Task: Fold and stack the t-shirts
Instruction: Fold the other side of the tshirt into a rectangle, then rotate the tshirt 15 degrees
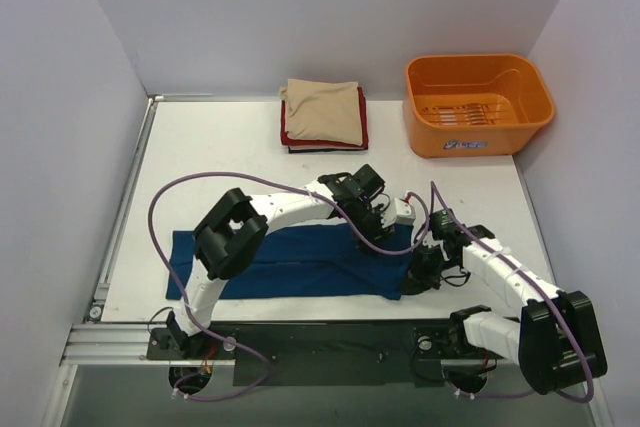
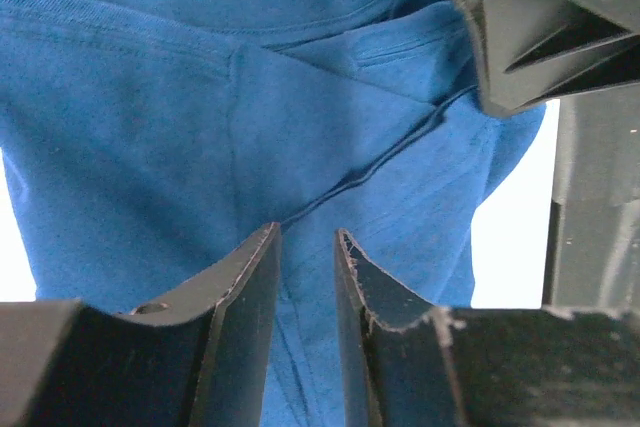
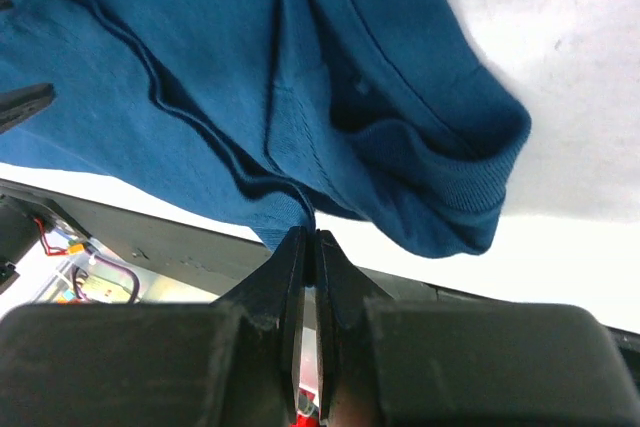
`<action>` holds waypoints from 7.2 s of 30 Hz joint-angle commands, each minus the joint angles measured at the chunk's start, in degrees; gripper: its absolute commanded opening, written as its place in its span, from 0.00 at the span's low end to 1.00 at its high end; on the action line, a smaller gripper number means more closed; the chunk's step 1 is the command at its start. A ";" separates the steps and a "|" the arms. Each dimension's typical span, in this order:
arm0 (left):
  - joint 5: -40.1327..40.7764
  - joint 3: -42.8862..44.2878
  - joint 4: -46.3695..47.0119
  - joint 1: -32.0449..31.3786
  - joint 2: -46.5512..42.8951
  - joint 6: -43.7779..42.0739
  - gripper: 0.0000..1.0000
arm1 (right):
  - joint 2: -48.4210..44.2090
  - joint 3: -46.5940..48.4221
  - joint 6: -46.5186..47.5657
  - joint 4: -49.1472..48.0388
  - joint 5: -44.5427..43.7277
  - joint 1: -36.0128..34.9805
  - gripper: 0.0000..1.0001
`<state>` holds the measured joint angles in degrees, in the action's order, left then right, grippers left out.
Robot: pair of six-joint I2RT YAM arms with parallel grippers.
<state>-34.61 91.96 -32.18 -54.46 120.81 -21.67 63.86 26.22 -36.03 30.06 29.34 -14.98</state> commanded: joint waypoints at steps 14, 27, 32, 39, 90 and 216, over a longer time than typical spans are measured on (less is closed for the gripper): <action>9.29 -1.08 -1.65 -2.40 1.97 1.90 0.40 | -1.63 -3.98 -3.43 -2.82 0.10 0.66 0.00; 8.60 0.94 -2.44 -1.80 -2.60 4.53 0.00 | -1.98 -2.84 -2.99 -2.38 0.45 0.74 0.00; 7.72 0.94 -2.27 0.13 -5.24 6.55 0.00 | -3.12 -2.58 -2.73 -1.59 0.36 0.83 0.00; 4.91 -0.29 -3.59 2.07 -7.43 7.08 0.00 | -4.00 0.05 -1.24 0.34 0.54 0.92 0.00; 8.07 -3.11 -1.21 -2.59 -6.38 -0.22 0.04 | -5.32 0.50 1.23 3.33 2.47 0.92 0.00; 14.40 -31.14 -16.86 47.09 -33.89 -8.22 0.50 | 35.02 29.41 14.58 2.63 -18.27 25.44 0.00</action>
<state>-19.75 62.74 -48.53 -1.69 90.65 -29.85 96.12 52.75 -25.23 29.56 15.53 7.60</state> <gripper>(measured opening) 0.501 0.026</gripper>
